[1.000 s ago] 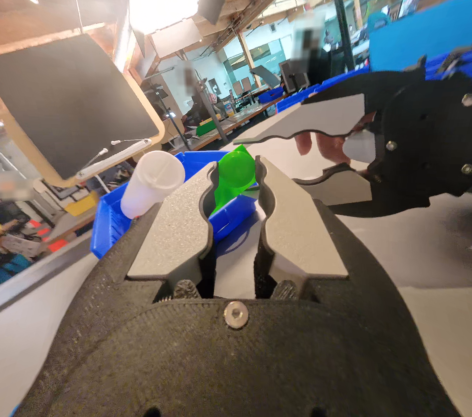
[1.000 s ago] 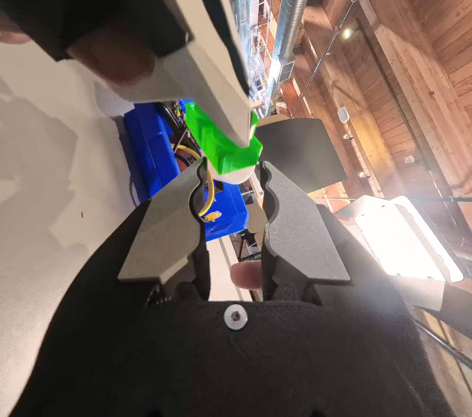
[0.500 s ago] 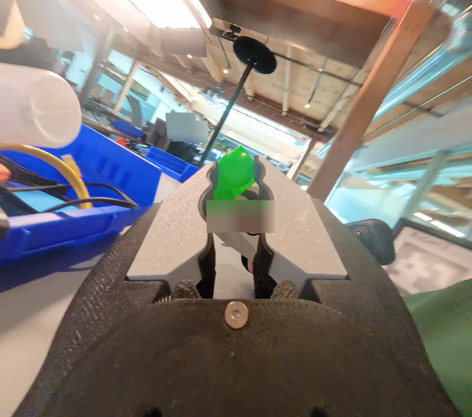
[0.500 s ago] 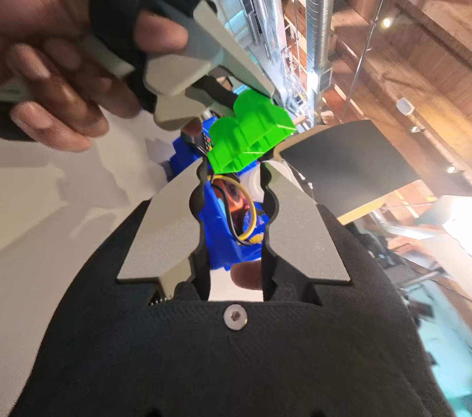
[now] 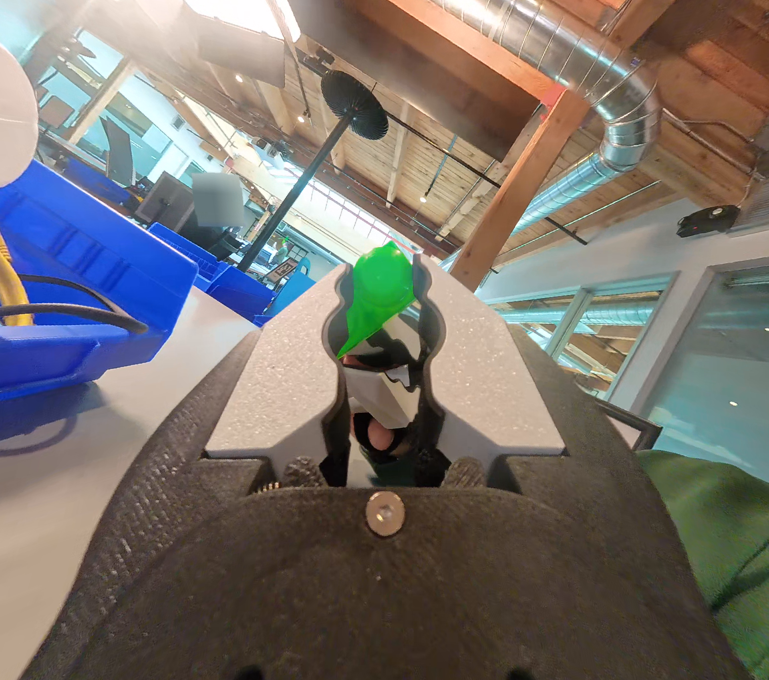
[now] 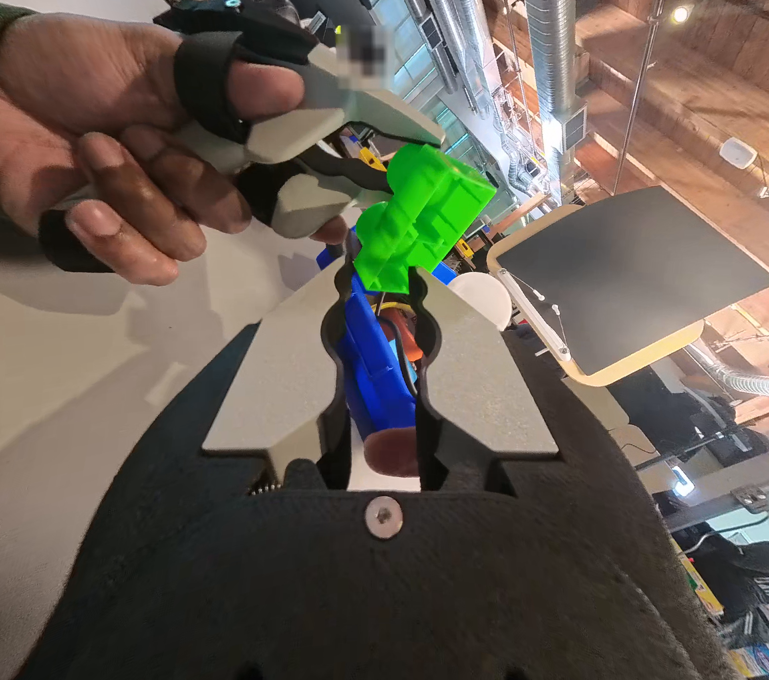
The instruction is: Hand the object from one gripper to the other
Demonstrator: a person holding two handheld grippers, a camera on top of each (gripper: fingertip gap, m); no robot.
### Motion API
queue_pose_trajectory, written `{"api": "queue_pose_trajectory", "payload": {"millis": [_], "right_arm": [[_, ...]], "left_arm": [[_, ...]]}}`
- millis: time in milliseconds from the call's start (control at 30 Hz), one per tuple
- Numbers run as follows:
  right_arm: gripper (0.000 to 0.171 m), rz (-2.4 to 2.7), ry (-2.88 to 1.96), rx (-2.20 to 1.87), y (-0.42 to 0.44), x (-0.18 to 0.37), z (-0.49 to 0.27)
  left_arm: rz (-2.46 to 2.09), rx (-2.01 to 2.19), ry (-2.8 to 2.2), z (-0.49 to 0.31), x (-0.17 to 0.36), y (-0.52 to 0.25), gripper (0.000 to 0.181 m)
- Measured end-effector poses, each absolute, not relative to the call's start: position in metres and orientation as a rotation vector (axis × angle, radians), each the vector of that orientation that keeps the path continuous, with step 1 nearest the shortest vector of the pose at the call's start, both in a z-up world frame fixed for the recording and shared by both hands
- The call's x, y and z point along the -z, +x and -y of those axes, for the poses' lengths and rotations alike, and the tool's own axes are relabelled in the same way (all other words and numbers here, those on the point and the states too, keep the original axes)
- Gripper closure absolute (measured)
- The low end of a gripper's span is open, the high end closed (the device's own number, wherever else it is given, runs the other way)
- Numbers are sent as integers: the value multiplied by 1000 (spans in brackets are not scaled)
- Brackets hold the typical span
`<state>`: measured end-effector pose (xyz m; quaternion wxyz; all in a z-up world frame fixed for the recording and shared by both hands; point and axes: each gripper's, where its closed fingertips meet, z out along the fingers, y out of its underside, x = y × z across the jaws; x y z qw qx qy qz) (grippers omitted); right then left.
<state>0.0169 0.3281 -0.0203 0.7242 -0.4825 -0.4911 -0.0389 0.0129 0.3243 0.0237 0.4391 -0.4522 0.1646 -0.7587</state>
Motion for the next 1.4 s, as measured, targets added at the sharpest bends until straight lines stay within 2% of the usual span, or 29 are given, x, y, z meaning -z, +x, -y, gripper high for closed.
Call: {"api": "queue_pose_trajectory", "payload": {"millis": [233, 500, 733, 967, 1033, 1167, 1400], "right_arm": [[158, 1091, -1048, 73, 15, 19, -325], [165, 1087, -1015, 189, 18, 19, -330], [166, 1057, -1010, 424, 33, 20, -347], [165, 1028, -1045, 603, 49, 24, -363], [165, 1034, -1033, 617, 49, 24, -362], [165, 1057, -1004, 661, 47, 25, -361], [165, 1086, -942, 704, 41, 25, -356]], "left_arm": [[-411, 1920, -1096, -321, -27, 12, 153], [-412, 1881, -1101, -321, -27, 13, 152], [-418, 1591, -1121, -330, -28, 9, 139], [-593, 949, -1100, -328, -25, 14, 138], [-668, 821, -1094, -324, -20, 23, 131], [-684, 749, -1108, -326, -16, 25, 124], [-717, 733, -1178, -332, -4, 30, 127]]}}
